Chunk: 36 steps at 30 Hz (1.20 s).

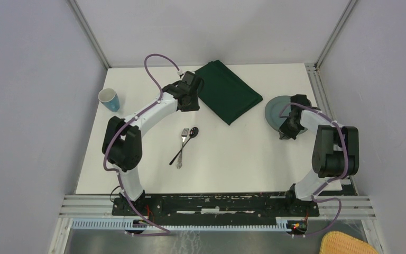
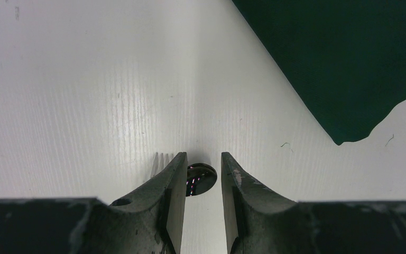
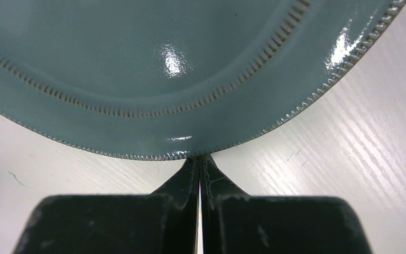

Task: Set the dinner table for one person
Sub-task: Move the plate to the center of the board.

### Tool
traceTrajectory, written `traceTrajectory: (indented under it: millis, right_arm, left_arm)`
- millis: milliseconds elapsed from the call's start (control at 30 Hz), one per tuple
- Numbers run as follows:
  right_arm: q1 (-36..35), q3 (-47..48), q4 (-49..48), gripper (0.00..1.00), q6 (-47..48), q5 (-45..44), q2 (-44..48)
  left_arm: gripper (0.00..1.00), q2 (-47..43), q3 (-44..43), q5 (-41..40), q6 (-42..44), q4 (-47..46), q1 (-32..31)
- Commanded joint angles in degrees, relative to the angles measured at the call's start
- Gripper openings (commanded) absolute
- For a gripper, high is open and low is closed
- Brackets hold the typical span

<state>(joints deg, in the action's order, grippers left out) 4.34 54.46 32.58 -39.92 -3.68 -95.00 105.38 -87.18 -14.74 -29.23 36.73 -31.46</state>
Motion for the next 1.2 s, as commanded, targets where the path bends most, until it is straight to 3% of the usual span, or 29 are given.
traceTrajectory:
  millis: [0,267,533,667,800,967,1033,1167]
  right_arm:
    - [1.17,2.57,-1.93,0.0,1.72,-1.46,-1.71]
    - [1.55,3.51,-1.53,0.0,2.13,-1.11,-2.53]
    - [1.54,1.48,-1.34,0.02,3.38,0.24,2.85]
    - [1.5,1.95,-0.39,0.1,3.89,0.71,5.43]
    - [1.47,1.88,-0.34,0.27,3.63,2.4,8.04]
    - [1.46,1.9,0.52,0.32,3.32,3.51,10.71]
    - [1.25,1.64,0.68,0.33,3.2,5.82,11.78]
    - [-0.69,1.16,1.02,0.33,3.22,7.93,14.51]
  left_arm:
    - [0.37,0.19,-2.38,-0.29,1.81,-0.78,0.37]
    - [0.37,0.38,-2.56,-0.68,1.81,-0.76,0.48]
    - [0.37,0.26,-2.45,-2.04,1.38,-0.8,0.61]
    - [0.38,0.16,-2.66,-3.3,1.28,-0.78,0.58]
    - [0.4,-0.34,-2.72,-4.82,1.15,-0.13,0.7]
    - [0.42,-1.8,-1.59,-5.69,0.64,0.17,0.78]
    - [0.37,-2.58,-0.86,-5.54,0.37,0.35,0.74]
    - [0.14,-5.02,1.55,-5.29,-0.73,0.34,0.79]
